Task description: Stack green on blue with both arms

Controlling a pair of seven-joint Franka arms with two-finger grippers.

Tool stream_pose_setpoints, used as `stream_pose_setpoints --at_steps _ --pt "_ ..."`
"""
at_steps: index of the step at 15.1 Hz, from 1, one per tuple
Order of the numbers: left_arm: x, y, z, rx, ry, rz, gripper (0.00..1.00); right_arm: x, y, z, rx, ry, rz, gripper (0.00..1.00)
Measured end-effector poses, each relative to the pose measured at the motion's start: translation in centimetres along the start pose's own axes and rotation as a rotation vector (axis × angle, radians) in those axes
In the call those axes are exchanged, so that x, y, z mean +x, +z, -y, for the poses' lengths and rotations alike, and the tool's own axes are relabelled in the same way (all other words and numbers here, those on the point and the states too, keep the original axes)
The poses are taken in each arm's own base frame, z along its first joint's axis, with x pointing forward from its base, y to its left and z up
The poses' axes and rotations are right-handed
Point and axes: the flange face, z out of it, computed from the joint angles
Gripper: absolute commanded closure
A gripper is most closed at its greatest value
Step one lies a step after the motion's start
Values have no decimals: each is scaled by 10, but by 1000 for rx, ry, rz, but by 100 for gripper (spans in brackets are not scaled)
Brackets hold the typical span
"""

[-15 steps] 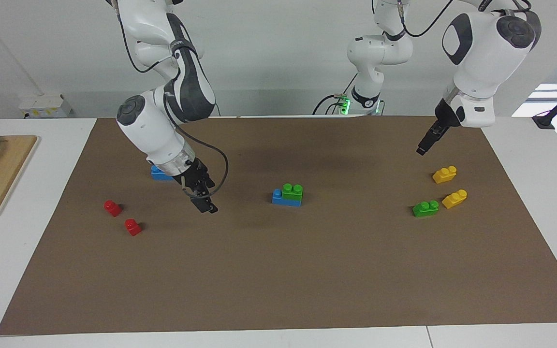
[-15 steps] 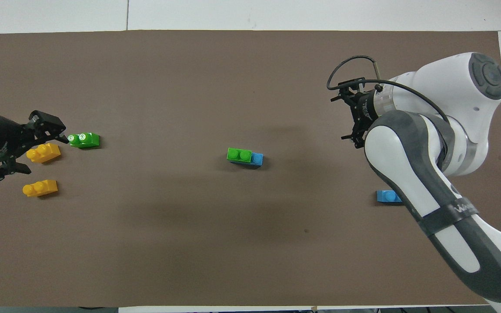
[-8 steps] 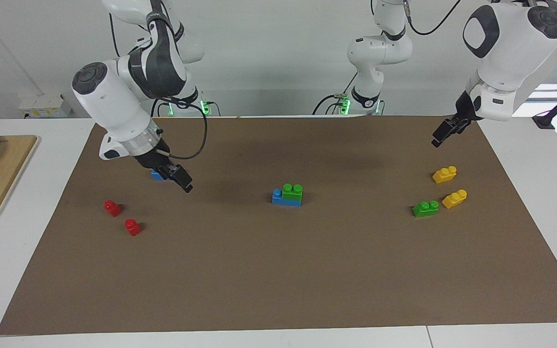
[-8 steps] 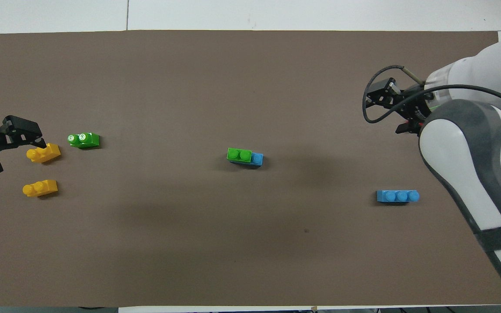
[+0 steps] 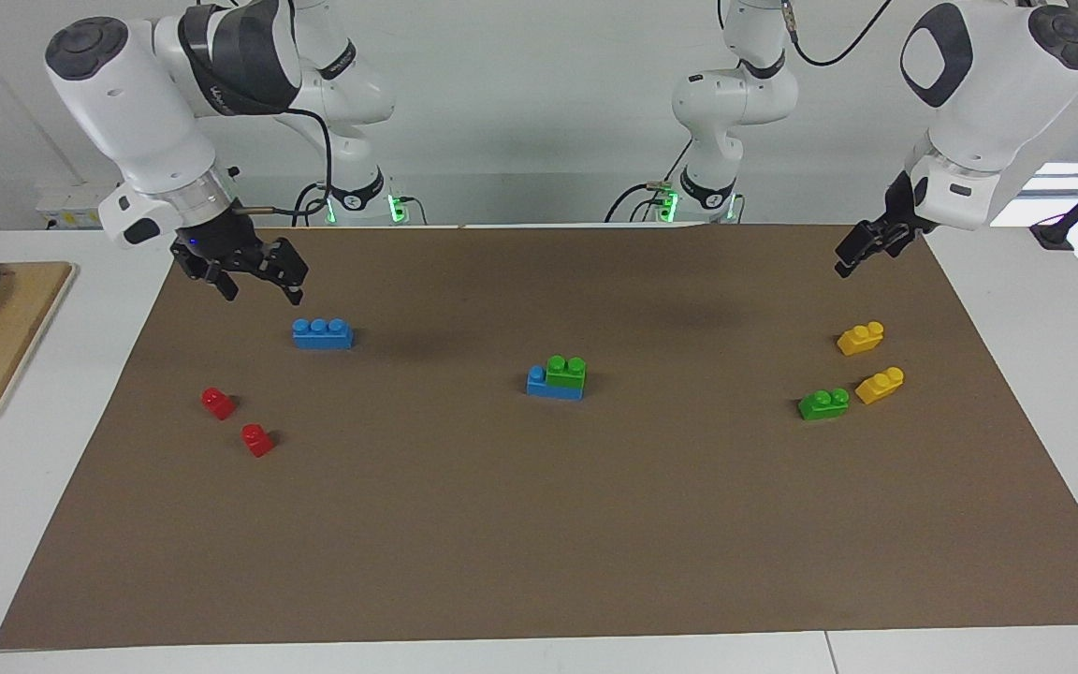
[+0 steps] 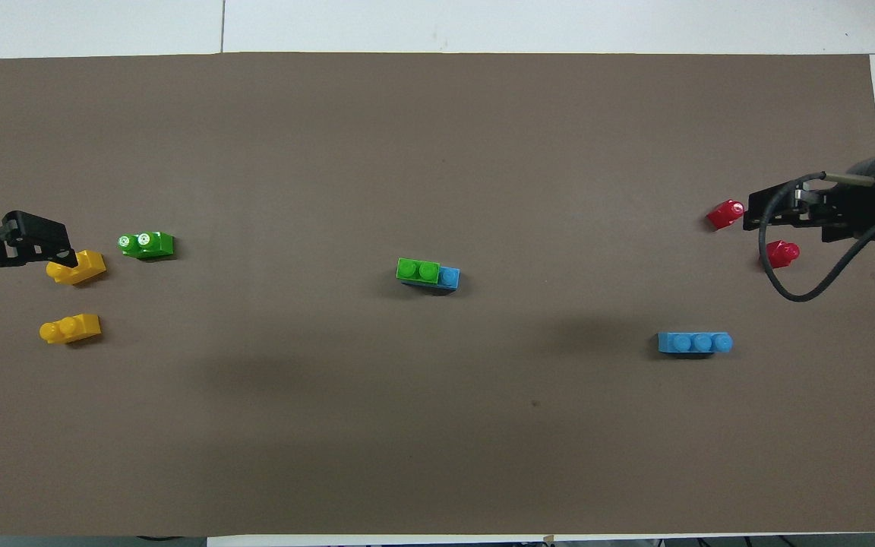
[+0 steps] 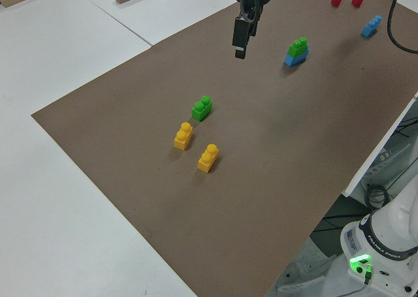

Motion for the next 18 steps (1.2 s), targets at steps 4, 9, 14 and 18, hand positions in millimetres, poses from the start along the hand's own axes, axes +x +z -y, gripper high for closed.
stream_pose_setpoints --at_steps 4,9,14,18 --pt "-12 -16 -21 18 140 9 0 -1 -8 -2 -35 -14 1 0" --pt "-3 -33 -16 18 219 -3 0 -1 -8 -2 -35 -15 2 0" --pt "5 -27 -19 19 230 5 0 -1 -8 -1 -35 -16 2 0" --pt "9 -24 -21 20 232 8 0 -1 -9 -1 -35 -16 1 0"
